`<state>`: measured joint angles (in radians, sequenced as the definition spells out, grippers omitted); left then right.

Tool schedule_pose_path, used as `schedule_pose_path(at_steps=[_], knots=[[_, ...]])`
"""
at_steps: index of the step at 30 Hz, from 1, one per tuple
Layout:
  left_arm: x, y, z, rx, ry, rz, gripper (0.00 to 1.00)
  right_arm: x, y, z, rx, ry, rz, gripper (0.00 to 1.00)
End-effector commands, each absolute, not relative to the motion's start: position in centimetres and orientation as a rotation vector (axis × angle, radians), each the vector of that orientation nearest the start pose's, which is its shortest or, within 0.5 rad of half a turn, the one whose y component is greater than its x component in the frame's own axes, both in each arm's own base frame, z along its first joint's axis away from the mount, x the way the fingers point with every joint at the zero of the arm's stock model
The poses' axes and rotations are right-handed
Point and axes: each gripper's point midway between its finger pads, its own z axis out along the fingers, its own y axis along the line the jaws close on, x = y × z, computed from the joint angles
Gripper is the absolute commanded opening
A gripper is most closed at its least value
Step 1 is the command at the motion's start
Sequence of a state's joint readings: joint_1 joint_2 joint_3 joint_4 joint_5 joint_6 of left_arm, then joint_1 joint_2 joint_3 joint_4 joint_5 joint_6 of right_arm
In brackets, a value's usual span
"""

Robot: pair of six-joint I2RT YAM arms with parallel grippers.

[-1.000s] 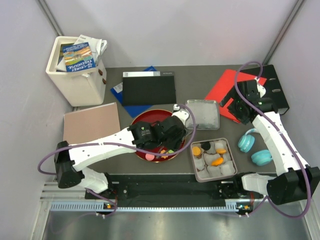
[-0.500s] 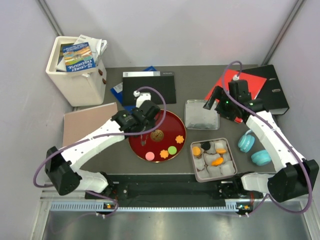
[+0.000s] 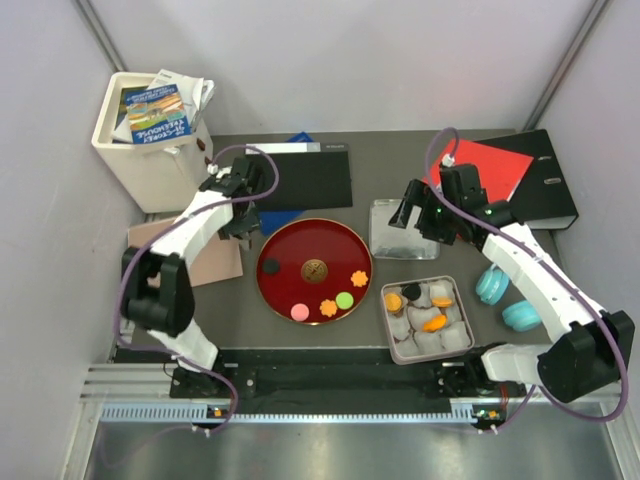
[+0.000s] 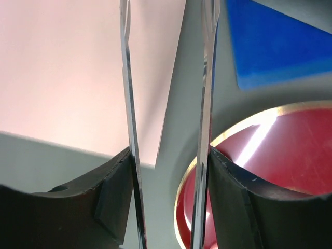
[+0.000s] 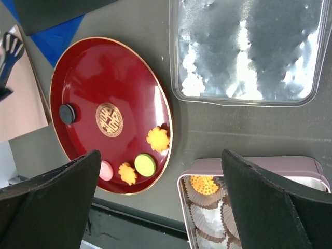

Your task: Pack the cookies

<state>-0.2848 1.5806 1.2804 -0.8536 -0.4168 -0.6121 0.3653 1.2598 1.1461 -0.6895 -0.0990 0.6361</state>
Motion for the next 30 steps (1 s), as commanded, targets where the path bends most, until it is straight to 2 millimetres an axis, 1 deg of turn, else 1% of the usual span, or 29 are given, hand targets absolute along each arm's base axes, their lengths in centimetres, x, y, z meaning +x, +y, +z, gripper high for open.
schedule_pose_path(at_steps=[1, 2, 3, 4, 6, 9, 11, 14, 15, 17, 18, 19, 21, 22, 23, 25, 26, 27, 28, 29, 30], knots=[[38.2, -4.5, 11.3, -0.509, 2.581, 0.257, 0.62, 29.9, 16.6, 21.2, 0.246, 2.374, 0.627, 0.99], [38.1, -3.9, 10.8, -0.525, 2.614, 0.286, 0.63, 29.9, 16.6, 21.2, 0.248, 2.374, 0.628, 0.99], [38.3, -3.7, 10.6, -0.534, 2.626, 0.293, 0.65, 29.9, 16.6, 21.3, 0.248, 2.371, 0.629, 0.99], [38.7, -3.6, 10.6, -0.538, 2.629, 0.297, 0.69, 29.9, 16.6, 21.5, 0.249, 2.366, 0.631, 0.99], [38.8, -3.0, 10.9, -0.549, 2.612, 0.320, 0.73, 29.8, 16.4, 21.7, 0.250, 2.358, 0.622, 0.99], [38.5, -2.3, 12.3, -0.552, 2.569, 0.328, 0.80, 29.8, 16.1, 21.8, 0.256, 2.352, 0.607, 0.99], [38.2, -1.8, 12.8, -0.557, 2.558, 0.339, 0.82, 29.9, 16.1, 21.7, 0.258, 2.353, 0.603, 0.99], [37.8, -1.4, 14.0, -0.560, 2.528, 0.346, 0.82, 30.1, 16.1, 21.8, 0.263, 2.353, 0.597, 0.99], [37.7, -1.4, 14.9, -0.565, 2.505, 0.334, 0.83, 30.2, 16.1, 21.8, 0.260, 2.354, 0.594, 0.99], [37.6, -1.8, 15.9, -0.562, 2.487, 0.286, 0.83, 30.3, 15.9, 21.7, 0.257, 2.354, 0.578, 0.99], [37.5, -2.2, 17.2, -0.568, 2.459, 0.237, 0.83, 30.3, 15.8, 21.7, 0.257, 2.355, 0.571, 0.99], [38.0, -3.5, 17.9, -0.557, 2.441, 0.133, 0.83, 30.4, 15.8, 21.6, 0.257, 2.356, 0.563, 0.99], [38.2, -5.7, 19.3, -0.504, 2.391, -0.019, 0.83, 30.5, 15.4, 21.3, 0.259, 2.363, 0.535, 0.99], [38.4, -7.8, 19.8, -0.464, 2.382, -0.145, 0.82, 30.5, 15.4, 21.4, 0.252, 2.361, 0.529, 0.99], [39.4, -10.2, 21.0, -0.403, 2.321, -0.237, 0.82, 30.5, 15.3, 21.3, 0.251, 2.362, 0.521, 0.99], [39.8, -13.5, 21.0, -0.300, 2.309, -0.323, 0.82, 30.6, 15.1, 21.2, 0.255, 2.364, 0.509, 0.99], [40.0, -16.5, 21.2, -0.210, 2.291, -0.370, 0.82, 30.6, 15.1, 21.2, 0.256, 2.363, 0.504, 0.99], [41.0, -18.5, 20.4, -0.162, 2.310, -0.378, 0.82, 30.6, 15.1, 21.2, 0.256, 2.365, 0.504, 0.99], [41.3, -20.1, 20.0, -0.113, 2.320, -0.387, 0.82, 30.7, 15.1, 21.2, 0.256, 2.366, 0.503, 0.99], [41.1, -22.9, 19.6, -0.040, 2.329, -0.407, 0.81, 30.7, 15.2, 21.2, 0.258, 2.371, 0.503, 0.99], [42.5, -24.9, 18.7, -0.005, 2.339, -0.411, 0.81, 30.8, 15.2, 21.3, 0.258, 2.373, 0.502, 0.99]])
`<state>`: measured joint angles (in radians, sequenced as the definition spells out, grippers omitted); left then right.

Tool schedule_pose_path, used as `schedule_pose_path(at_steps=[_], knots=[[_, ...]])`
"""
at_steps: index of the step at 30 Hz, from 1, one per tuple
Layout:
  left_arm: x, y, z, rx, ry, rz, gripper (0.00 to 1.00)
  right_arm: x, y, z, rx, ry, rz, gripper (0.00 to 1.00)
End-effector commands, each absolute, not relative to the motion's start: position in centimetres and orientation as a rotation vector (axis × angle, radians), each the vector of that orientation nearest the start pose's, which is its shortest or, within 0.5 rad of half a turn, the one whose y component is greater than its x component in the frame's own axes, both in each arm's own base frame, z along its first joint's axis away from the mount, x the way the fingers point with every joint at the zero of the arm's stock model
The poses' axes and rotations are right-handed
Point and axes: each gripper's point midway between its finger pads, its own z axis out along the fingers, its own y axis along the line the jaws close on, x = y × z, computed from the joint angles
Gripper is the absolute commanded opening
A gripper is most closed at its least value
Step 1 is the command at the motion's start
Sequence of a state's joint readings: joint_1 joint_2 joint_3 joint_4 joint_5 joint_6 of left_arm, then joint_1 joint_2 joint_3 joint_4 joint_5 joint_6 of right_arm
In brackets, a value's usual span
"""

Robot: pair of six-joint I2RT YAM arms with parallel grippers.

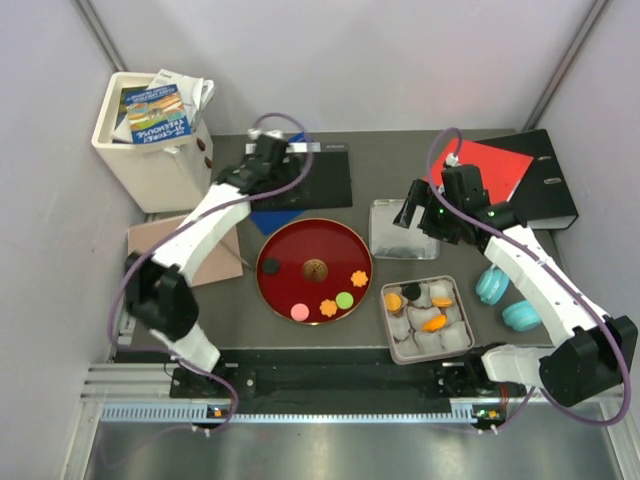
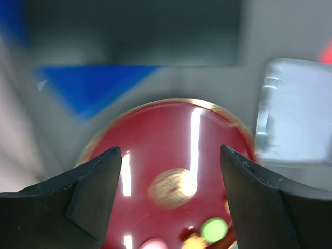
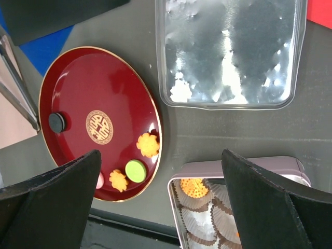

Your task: Pack the cookies

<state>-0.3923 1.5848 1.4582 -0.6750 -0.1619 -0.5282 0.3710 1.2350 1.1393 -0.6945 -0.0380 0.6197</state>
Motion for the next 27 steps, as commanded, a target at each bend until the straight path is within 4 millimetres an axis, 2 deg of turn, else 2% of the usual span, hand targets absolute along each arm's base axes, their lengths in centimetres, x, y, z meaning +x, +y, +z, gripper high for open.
schedule_pose_path(at_steps=[1, 2, 3, 4, 5, 8, 9, 12, 14, 15, 18, 20, 23, 27], knots=[[42.9, -26.4, 18.3, 0.036, 2.343, -0.413, 0.80, 30.8, 15.2, 21.4, 0.258, 2.376, 0.503, 0.99], [42.9, -28.3, 17.9, 0.080, 2.344, -0.426, 0.80, 30.7, 15.2, 21.3, 0.257, 2.381, 0.504, 0.99], [44.1, -29.9, 17.2, 0.100, 2.341, -0.438, 0.80, 30.7, 15.3, 21.3, 0.258, 2.380, 0.507, 0.99], [44.5, -31.1, 16.8, 0.118, 2.337, -0.457, 0.79, 30.7, 15.3, 21.3, 0.256, 2.380, 0.506, 0.99], [45.2, -32.1, 15.6, 0.130, 2.343, -0.478, 0.79, 30.7, 15.2, 21.3, 0.259, 2.378, 0.504, 0.99], [46.6, -34.0, 14.7, 0.133, 2.299, -0.550, 0.80, 30.4, 14.9, 20.3, 0.270, 2.391, 0.486, 0.99], [46.9, -34.5, 13.3, 0.133, 2.314, -0.564, 0.80, 30.3, 14.8, 20.0, 0.269, 2.398, 0.480, 0.99], [47.6, -36.6, 11.9, 0.155, 2.319, -0.646, 0.78, 30.1, 14.6, 19.9, 0.271, 2.403, 0.471, 0.99], [48.0, -37.5, 11.8, 0.167, 2.313, -0.658, 0.77, 30.0, 14.6, 19.9, 0.271, 2.403, 0.471, 0.99], [48.1, -37.7, 10.6, 0.171, 2.329, -0.650, 0.76, 30.1, 14.2, 19.9, 0.282, 2.397, 0.446, 0.99], [48.4, -38.3, 9.6, 0.187, 2.331, -0.672, 0.75, 30.0, 14.0, 19.8, 0.285, 2.400, 0.434, 0.99], [48.3, -39.0, 9.6, 0.205, 2.323, -0.717, 0.73, 29.9, 14.0, 19.6, 0.283, 2.405, 0.429, 0.99], [47.8, -39.8, 8.2, 0.225, 2.346, -0.748, 0.69, 29.8, 13.9, 19.0, 0.288, 2.417, 0.426, 0.99], [47.1, -39.9, 6.6, 0.288, 2.374, -0.674, 0.65, 29.5, 13.6, 18.3, 0.292, 2.433, 0.405, 0.99]])
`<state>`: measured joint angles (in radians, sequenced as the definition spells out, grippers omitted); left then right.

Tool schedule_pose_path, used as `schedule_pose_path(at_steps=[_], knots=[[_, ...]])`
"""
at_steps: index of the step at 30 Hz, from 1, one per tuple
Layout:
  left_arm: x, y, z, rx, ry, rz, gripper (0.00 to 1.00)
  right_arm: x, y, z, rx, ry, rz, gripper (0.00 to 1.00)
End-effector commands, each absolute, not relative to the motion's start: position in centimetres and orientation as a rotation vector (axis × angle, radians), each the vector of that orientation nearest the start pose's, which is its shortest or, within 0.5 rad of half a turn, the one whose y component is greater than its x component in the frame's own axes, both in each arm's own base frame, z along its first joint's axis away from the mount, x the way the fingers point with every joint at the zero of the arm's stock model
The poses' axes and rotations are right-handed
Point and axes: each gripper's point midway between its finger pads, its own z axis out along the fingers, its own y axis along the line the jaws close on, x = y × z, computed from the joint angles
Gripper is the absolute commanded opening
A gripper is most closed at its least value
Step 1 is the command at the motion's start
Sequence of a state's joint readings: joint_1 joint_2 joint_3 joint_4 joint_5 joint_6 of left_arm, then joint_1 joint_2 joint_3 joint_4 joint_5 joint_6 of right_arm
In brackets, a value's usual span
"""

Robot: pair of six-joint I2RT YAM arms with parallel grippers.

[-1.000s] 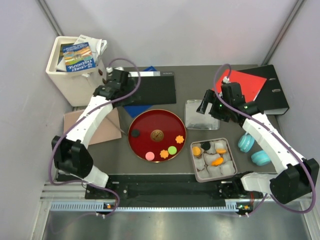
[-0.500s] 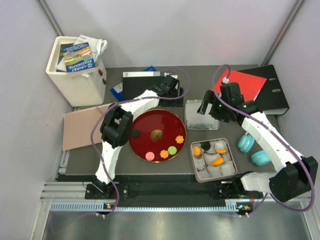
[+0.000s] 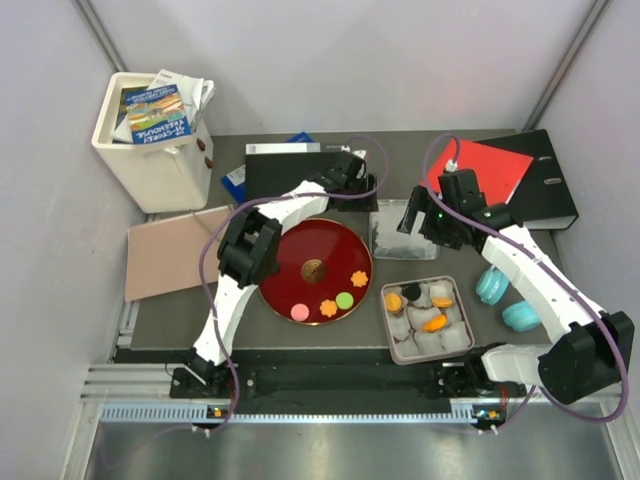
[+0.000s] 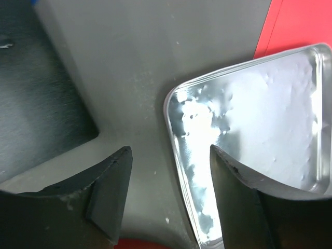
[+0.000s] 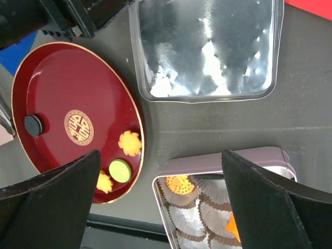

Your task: Pack the cookies

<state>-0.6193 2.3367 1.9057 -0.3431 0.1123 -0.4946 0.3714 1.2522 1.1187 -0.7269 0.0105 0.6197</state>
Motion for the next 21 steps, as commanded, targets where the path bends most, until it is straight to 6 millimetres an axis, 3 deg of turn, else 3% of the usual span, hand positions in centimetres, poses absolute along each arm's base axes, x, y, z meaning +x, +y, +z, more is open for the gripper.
schedule_pose_path(at_steps=[1, 12, 16, 21], knots=[[46.8, -40.2, 6.2, 0.308, 2.382, -0.656, 0.65, 29.4, 13.5, 18.2, 0.293, 2.434, 0.397, 0.99], [45.8, -38.2, 3.1, 0.427, 2.422, -0.339, 0.47, 28.7, 13.2, 17.4, 0.296, 2.447, 0.384, 0.99], [45.2, -37.5, 2.3, 0.438, 2.449, -0.294, 0.29, 28.4, 13.0, 17.0, 0.303, 2.450, 0.378, 0.99], [44.7, -37.0, 1.9, 0.438, 2.462, -0.282, 0.15, 28.5, 12.8, 17.3, 0.308, 2.447, 0.369, 0.99]])
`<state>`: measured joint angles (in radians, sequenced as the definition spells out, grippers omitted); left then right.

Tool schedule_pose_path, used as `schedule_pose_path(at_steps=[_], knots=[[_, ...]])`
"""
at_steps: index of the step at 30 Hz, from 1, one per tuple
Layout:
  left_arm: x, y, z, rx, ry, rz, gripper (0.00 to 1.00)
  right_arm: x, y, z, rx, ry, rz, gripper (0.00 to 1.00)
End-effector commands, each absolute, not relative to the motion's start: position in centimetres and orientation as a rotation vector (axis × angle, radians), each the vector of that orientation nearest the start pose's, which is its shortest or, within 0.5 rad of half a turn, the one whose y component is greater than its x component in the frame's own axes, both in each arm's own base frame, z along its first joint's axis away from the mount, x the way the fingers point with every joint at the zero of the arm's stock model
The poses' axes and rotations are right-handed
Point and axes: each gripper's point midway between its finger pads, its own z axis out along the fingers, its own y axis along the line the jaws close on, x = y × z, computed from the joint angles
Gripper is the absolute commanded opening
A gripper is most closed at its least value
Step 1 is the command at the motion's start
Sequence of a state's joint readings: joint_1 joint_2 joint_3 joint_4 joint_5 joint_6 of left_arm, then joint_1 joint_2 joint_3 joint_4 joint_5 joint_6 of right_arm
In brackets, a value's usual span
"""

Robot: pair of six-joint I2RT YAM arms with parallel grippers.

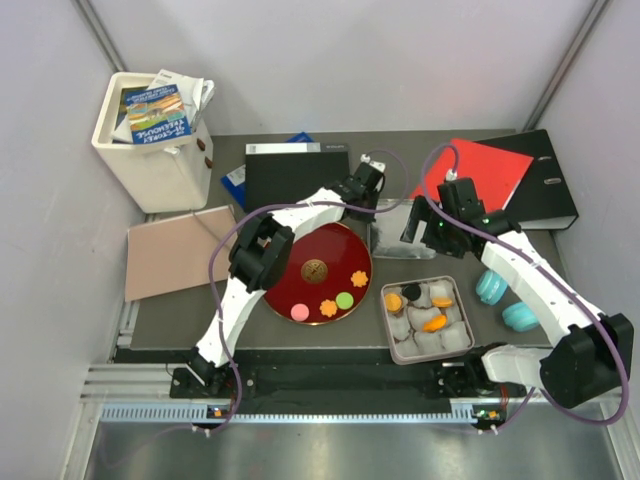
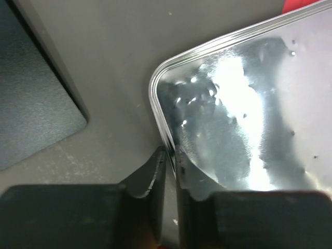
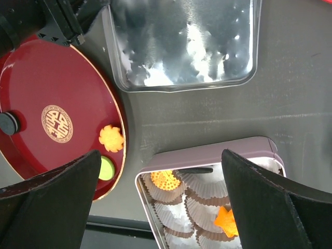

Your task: Pack the cookies

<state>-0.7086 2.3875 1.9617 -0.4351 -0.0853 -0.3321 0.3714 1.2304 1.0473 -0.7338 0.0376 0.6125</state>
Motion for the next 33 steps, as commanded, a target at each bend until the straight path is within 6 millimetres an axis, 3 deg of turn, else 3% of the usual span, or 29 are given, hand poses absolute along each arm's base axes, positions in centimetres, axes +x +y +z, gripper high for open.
schedule_pose_path(at_steps=[1, 3, 9, 15, 16, 21, 27, 33], knots=[[44.7, -37.0, 2.0, 0.437, 2.459, -0.282, 0.11, 28.5, 12.7, 17.4, 0.310, 2.445, 0.362, 0.99], [44.8, -36.9, 2.8, 0.431, 2.442, -0.288, 0.00, 28.6, 12.7, 17.9, 0.311, 2.433, 0.364, 0.99], [45.4, -37.1, 7.4, 0.410, 2.357, -0.323, 0.00, 29.1, 12.9, 20.0, 0.307, 2.396, 0.386, 0.99], [46.5, -37.2, 14.2, 0.341, 2.227, -0.391, 0.00, 29.4, 12.9, 22.7, 0.311, 2.344, 0.408, 0.99], [46.6, -37.3, 16.1, 0.329, 2.194, -0.411, 0.00, 29.6, 12.9, 23.4, 0.313, 2.327, 0.414, 0.99], [46.9, -37.1, 21.6, 0.259, 2.111, -0.477, 0.00, 29.5, 12.2, 24.5, 0.329, 2.297, 0.380, 0.99], [46.7, -36.3, 24.8, 0.203, 2.072, -0.521, 0.00, 29.2, 11.3, 25.2, 0.392, 2.270, 0.355, 0.99], [46.2, -34.6, 24.8, 0.159, 2.101, -0.503, 0.00, 29.1, 11.2, 25.7, 0.407, 2.244, 0.365, 0.99]])
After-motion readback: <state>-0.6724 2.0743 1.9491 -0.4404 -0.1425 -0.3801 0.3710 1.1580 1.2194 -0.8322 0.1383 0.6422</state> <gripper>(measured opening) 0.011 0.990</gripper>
